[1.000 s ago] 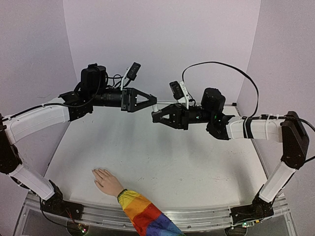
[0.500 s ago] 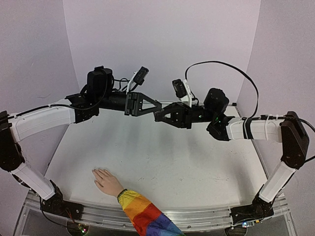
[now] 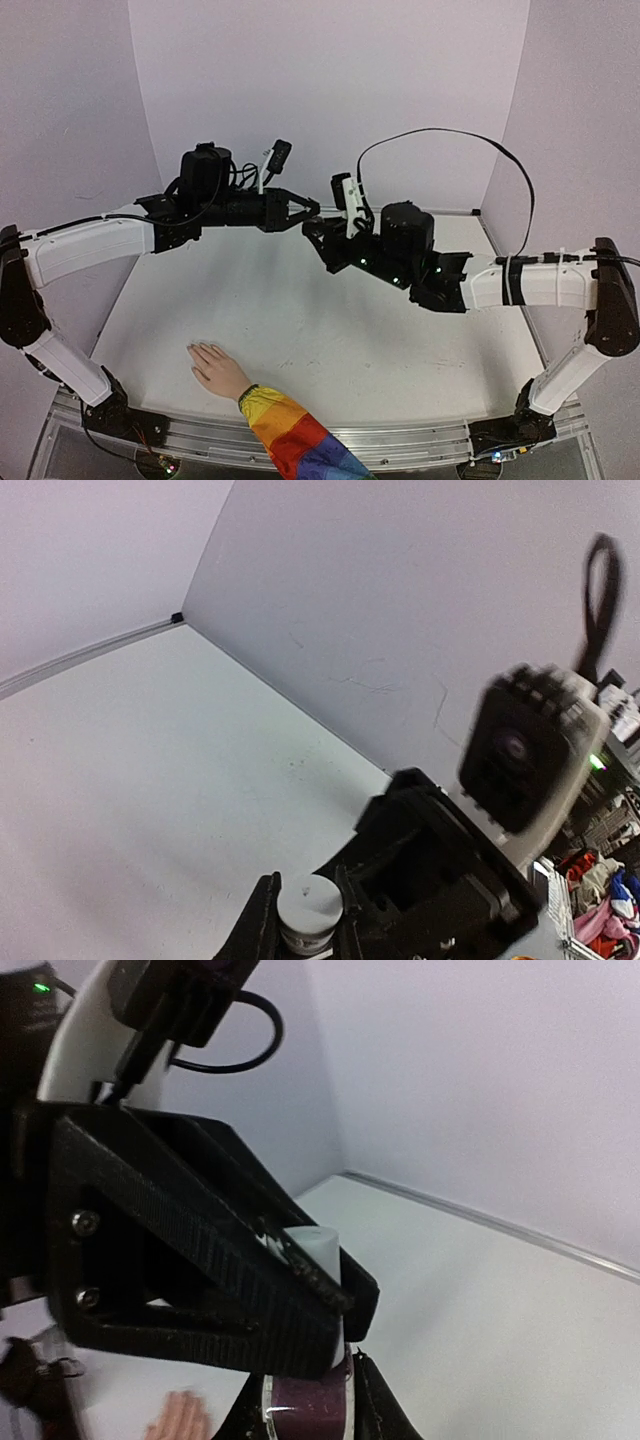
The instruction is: Paint the nails
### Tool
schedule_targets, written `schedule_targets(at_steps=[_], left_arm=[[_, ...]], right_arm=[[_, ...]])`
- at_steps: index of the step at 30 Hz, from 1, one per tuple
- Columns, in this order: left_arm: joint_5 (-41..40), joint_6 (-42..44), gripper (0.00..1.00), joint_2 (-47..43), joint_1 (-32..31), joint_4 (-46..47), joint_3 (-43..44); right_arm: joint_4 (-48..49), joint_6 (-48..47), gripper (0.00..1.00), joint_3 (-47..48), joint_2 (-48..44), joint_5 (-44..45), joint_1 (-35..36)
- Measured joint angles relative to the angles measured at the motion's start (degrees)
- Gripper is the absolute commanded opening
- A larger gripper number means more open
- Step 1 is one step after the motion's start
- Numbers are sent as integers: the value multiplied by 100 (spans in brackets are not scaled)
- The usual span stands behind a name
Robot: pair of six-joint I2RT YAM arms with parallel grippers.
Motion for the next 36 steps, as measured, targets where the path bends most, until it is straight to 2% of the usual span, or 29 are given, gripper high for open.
schedule_targets(at_steps=[2,3,6,7,9,13,14,17,19,24,28,32,34,36], left_arm=[[-358,-11,0,-2,-107,-195,-15],[-564,-11,3,-2,-179,-319,-9],[-892,17,32,31,-264,-651,107],[-929,15,45,42,-258,-748,146],[-944,50,60,35,-232,-881,170],[-868,125,81,2,-175,-1137,170],[-785,155,84,-37,-151,-1132,160],[-385,179,85,-260,-63,-1067,50],[37,127,81,-457,37,-855,-68],[859,-131,71,-503,146,-205,-114],[1296,-302,67,-339,136,94,-111],[1580,-341,66,-188,81,142,-111],[1711,-334,61,-164,44,142,-111],[1781,-328,51,-164,7,155,-111]], right_arm=[[-144,-334,0,0,44,1300,393],[-181,-479,0,0,79,1733,527],[-214,-820,0,33,184,1980,595],[-219,-911,0,61,221,1814,540],[-247,-1038,0,76,251,1250,345],[-286,-935,0,76,258,-573,-289],[-280,-841,0,76,258,-1126,-485],[-214,-516,0,76,258,-2702,-1025],[-94,-232,0,76,262,-3773,-1333],[474,494,0,98,455,-5624,-1353],[929,968,0,94,588,-6190,-1270],[1327,1250,0,94,595,-6297,-1281],[1447,1331,0,94,595,-6282,-1281],[1534,1394,0,92,595,-6236,-1281]])
